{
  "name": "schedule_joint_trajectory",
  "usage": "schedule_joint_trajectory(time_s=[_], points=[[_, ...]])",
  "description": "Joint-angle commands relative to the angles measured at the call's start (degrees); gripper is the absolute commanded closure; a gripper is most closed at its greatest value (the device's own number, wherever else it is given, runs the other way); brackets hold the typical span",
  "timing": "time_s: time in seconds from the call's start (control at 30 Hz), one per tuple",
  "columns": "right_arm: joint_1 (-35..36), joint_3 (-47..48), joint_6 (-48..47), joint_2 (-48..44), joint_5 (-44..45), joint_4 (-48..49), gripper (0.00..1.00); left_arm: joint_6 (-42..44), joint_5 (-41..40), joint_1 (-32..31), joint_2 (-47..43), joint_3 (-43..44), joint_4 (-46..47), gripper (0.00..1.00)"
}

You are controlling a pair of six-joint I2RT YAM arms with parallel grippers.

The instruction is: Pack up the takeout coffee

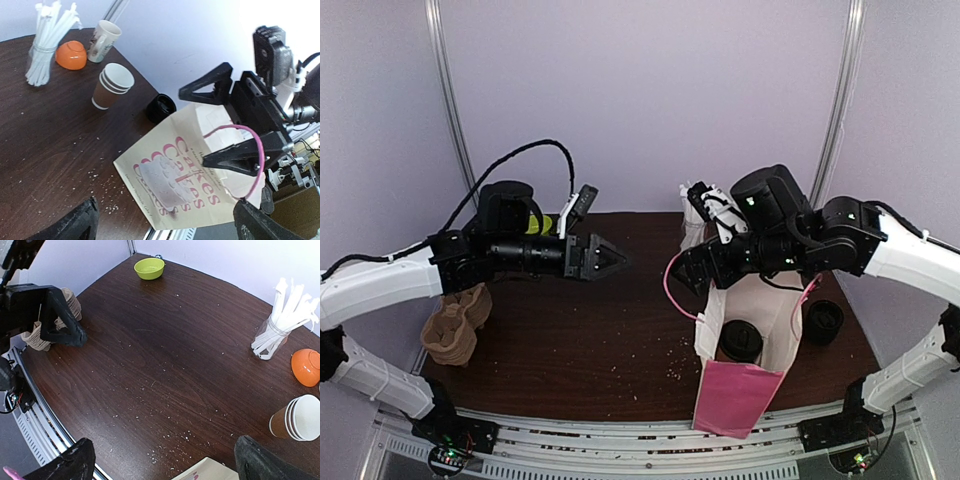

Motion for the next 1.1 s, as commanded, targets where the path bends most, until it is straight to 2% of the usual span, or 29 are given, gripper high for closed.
schedule_joint_trajectory(time_s=[0.0, 0.23, 0.33, 0.53, 0.87, 1.0, 1.07], points=[[-0.1, -0.2, 0.8, -1.5, 2.1, 0.4, 0.0, 0.3, 2.0, -3.2, 1.8, 4.8, 4.0, 0.03], [-0.1, -0.9, 1.4, -2.2, 2.1, 0.0, 0.0, 1.7, 2.5, -7.4, 5.5, 9.8, 2.9, 0.07], [-0.2, -1.3, 1.5, -2.4, 1.6, 0.4, 0.0, 2.6, 2.4, -8.4, 7.4, 11.9, 1.9, 0.14], [-0.1, -1.8, 1.6, -2.8, 1.5, 0.2, 0.0, 3.7, 3.2, -9.4, 9.9, 14.2, 1.0, 0.36], [-0.1, -2.0, 1.7, -3.0, 1.0, 0.1, 0.0, 4.5, 3.9, -10.0, 11.8, 15.7, 0.5, 0.61], [-0.2, -2.1, 1.8, -3.1, 0.9, 0.0, 0.0, 4.8, 5.1, -10.2, 12.5, 16.4, 0.7, 0.77], [-0.2, -2.1, 1.8, -3.1, 0.9, 0.0, 0.0, 5.0, 5.4, -10.3, 12.8, 16.6, 0.7, 0.92]])
